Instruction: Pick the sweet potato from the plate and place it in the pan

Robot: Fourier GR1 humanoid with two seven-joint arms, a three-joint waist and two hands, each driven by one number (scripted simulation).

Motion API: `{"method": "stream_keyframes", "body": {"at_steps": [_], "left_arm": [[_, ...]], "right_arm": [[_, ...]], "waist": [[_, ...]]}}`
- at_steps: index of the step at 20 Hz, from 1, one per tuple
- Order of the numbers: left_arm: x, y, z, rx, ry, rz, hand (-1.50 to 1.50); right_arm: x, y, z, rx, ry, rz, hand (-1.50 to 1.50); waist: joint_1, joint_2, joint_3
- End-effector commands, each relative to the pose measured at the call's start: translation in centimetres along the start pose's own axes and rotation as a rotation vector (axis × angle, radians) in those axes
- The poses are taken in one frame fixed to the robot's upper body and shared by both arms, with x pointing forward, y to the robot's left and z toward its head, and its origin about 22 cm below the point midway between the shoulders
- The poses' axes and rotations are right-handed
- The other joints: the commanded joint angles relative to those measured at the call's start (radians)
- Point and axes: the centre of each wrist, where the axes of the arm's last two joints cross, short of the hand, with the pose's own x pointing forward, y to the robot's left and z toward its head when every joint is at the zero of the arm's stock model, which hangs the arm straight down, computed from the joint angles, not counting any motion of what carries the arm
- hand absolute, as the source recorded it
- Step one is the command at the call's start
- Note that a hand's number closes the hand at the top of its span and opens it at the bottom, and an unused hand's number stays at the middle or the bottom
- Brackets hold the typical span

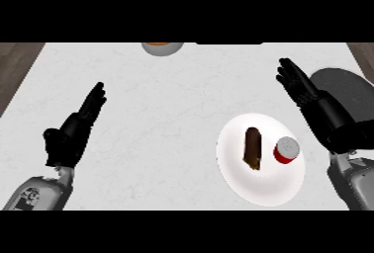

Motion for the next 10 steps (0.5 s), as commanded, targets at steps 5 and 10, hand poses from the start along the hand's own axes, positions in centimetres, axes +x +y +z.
{"method": "stream_keyframes", "body": {"at_steps": [5, 10], "left_arm": [[-0.4, -3.9, 0.5, -0.17, 0.065, 0.2, 0.0], [-1.4, -6.1, 0.8, -0.226, 0.16, 0.316, 0.0]], "right_arm": [[-1.8, 2.6, -3.2, 0.216, 0.228, 0.621, 1.5], [-0.8, 3.2, -3.8, 0.237, 0.119, 1.18, -1.5]], "waist": [[0.09, 0.004, -0.034], [0.061, -0.007, -0.03]]}}
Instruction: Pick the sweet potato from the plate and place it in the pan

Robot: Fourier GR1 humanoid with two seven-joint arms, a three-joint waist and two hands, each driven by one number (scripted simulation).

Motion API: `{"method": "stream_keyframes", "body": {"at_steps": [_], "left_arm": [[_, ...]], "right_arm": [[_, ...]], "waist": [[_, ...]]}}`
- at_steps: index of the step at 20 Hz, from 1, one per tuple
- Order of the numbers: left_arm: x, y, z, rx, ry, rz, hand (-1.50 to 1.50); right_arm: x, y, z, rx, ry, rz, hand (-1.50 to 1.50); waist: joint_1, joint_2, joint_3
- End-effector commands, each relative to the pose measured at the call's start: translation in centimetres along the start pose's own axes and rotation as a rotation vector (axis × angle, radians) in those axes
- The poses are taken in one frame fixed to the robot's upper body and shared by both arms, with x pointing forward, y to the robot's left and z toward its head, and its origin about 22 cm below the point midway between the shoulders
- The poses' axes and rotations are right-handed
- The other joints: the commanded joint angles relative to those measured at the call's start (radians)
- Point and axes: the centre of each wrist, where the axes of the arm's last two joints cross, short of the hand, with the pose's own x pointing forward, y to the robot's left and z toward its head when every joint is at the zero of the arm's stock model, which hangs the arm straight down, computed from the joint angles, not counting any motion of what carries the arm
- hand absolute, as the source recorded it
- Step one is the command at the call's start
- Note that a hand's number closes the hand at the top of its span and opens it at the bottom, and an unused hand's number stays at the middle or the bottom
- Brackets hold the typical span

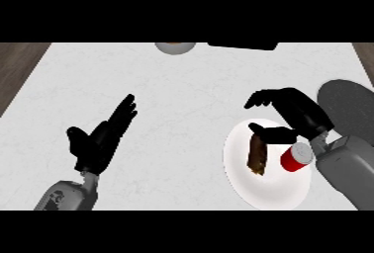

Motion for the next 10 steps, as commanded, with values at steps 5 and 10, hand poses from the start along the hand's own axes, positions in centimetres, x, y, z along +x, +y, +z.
{"method": "stream_keyframes", "body": {"at_steps": [5, 10], "left_arm": [[-1.8, -0.5, 1.0, -0.039, 0.077, 0.154, 0.0], [-1.3, -1.2, 0.4, -0.083, 0.087, 0.144, 0.0]], "right_arm": [[5.5, 6.7, -5.2, -0.002, -0.137, 0.396, -1.5], [4.9, 8.8, -6.0, 0.334, 0.18, 0.756, -1.5]], "waist": [[-0.039, -0.01, 0.014], [-0.028, -0.014, 0.008]]}}
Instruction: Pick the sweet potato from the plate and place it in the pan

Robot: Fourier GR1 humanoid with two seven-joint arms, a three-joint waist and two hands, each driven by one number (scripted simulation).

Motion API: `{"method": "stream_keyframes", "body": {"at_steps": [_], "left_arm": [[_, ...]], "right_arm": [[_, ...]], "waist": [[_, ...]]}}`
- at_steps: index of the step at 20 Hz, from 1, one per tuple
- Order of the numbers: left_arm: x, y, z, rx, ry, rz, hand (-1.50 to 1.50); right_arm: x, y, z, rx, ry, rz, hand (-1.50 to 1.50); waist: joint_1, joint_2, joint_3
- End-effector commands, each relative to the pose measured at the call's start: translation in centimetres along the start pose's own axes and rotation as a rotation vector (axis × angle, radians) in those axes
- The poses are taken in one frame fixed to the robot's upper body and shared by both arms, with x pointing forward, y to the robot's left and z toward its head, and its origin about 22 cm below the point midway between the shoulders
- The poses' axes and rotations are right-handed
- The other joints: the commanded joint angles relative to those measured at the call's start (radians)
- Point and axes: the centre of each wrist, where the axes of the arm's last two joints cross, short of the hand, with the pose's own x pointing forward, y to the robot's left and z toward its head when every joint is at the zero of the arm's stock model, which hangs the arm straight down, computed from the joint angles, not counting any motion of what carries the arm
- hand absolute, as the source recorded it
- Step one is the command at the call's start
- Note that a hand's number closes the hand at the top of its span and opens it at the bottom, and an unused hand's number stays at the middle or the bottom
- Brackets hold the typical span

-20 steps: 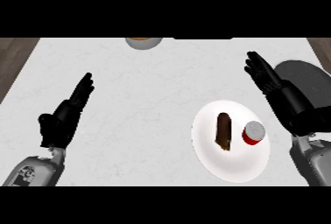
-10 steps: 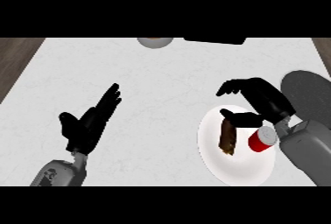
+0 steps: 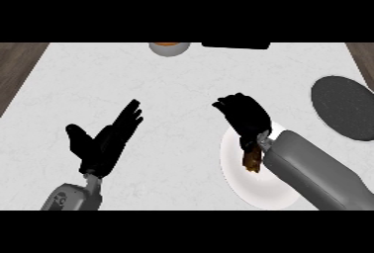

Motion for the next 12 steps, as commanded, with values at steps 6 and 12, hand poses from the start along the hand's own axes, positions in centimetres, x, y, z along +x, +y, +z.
{"method": "stream_keyframes", "body": {"at_steps": [6, 12], "left_arm": [[-0.8, -0.3, -0.1, -0.006, 0.017, 0.015, 0.0], [-0.6, 0.0, 0.2, 0.003, 0.005, -0.005, 0.0]], "right_arm": [[7.4, 4.0, -3.2, 0.469, 0.309, 0.612, -1.5], [11.9, 5.6, -5.4, 0.778, 0.438, 0.764, -1.5]], "waist": [[-0.004, -0.003, -0.002], [-0.012, -0.001, 0.002]]}}
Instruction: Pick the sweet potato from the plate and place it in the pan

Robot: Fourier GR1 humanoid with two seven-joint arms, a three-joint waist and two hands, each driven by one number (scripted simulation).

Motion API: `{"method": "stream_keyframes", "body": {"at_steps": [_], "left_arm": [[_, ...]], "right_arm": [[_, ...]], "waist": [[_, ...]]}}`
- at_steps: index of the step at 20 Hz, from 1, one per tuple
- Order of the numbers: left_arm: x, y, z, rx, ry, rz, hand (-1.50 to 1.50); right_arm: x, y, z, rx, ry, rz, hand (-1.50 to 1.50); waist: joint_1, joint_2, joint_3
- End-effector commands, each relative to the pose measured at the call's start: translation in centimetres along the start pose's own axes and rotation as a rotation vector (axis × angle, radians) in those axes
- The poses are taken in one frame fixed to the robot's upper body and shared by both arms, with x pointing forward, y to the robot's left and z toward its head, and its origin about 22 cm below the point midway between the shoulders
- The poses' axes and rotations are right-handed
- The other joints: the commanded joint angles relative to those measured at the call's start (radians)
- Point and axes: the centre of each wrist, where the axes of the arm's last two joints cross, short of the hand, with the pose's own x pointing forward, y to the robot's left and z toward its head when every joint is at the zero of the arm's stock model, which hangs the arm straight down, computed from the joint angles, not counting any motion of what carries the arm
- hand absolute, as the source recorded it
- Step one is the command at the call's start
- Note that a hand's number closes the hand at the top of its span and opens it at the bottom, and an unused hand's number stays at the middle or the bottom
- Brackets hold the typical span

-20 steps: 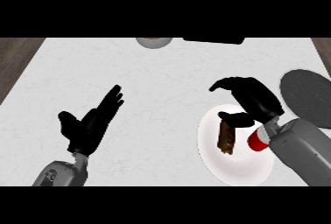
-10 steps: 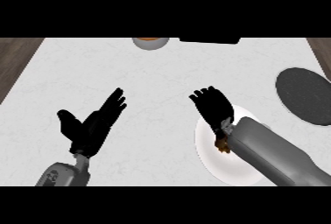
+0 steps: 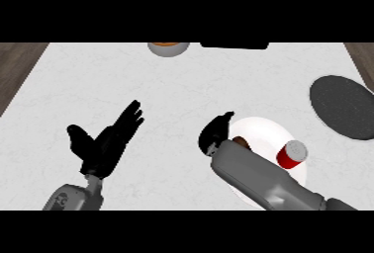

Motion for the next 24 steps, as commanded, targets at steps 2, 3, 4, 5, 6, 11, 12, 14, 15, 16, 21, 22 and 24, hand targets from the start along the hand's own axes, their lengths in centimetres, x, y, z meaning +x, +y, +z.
{"method": "stream_keyframes", "body": {"at_steps": [2, 3, 4, 5, 6, 11, 12, 14, 15, 16, 21, 22, 24], "left_arm": [[0.5, -1.0, 0.1, -0.003, 0.003, 0.005, 0.0], [-0.1, 1.6, 0.8, 0.008, -0.001, -0.002, 0.0], [-0.1, -0.5, 0.9, -0.019, 0.007, 0.005, 0.0], [0.4, 0.3, 0.1, -0.001, 0.013, 0.002, 0.0], [0.6, 0.4, 0.5, 0.007, -0.002, 0.012, 0.0], [-0.2, 1.3, 0.4, 0.011, -0.003, 0.015, 0.0], [0.9, 0.4, 0.5, -0.008, 0.002, 0.012, 0.0], [-0.5, 0.4, 0.5, 0.006, 0.012, 0.018, 0.0], [0.8, 0.7, 1.2, 0.008, 0.003, 0.007, 0.0], [0.9, 0.6, 0.2, 0.029, -0.001, 0.027, 0.0], [-0.3, 0.7, 0.0, 0.034, 0.003, 0.019, 0.0], [0.6, 0.8, 1.3, 0.029, -0.011, 0.018, 0.0], [0.1, 0.3, 0.3, 0.03, 0.014, 0.006, 0.0]], "right_arm": [[3.5, 0.5, -0.6, 0.228, 0.122, 0.189, -1.5], [3.0, 0.5, -1.3, 0.254, 0.152, 0.206, -1.5], [3.8, 1.2, -0.9, 0.26, 0.137, 0.195, -1.5], [4.2, 2.2, -1.3, 0.273, 0.164, 0.209, -1.5], [4.2, 2.0, -1.1, 0.281, 0.166, 0.217, -1.5], [5.4, 3.9, -1.1, 0.287, 0.19, 0.174, -1.5], [4.5, 2.5, -1.2, 0.27, 0.221, 0.189, -1.5], [4.8, 2.6, -0.8, 0.257, 0.227, 0.193, -1.5], [6.1, 4.2, -0.3, 0.258, 0.227, 0.183, -1.5], [5.1, 2.7, -0.5, 0.239, 0.244, 0.215, -1.5], [5.3, 2.9, -0.8, 0.223, 0.306, 0.33, -1.5], [5.5, 3.5, -1.2, 0.212, 0.331, 0.336, -1.5], [5.4, 3.3, -0.9, 0.228, 0.324, 0.324, -1.5]], "waist": [[0.007, 0.001, 0.004], [0.002, 0.003, 0.003], [0.015, 0.002, 0.004], [-0.006, 0.003, 0.004], [-0.002, 0.0, 0.004], [-0.009, 0.003, 0.004], [0.01, 0.004, 0.005], [-0.017, 0.0, 0.005], [-0.004, -0.002, 0.005], [-0.031, -0.003, 0.005], [-0.028, 0.0, 0.004], [-0.024, -0.003, 0.005], [-0.029, -0.001, 0.005]]}}
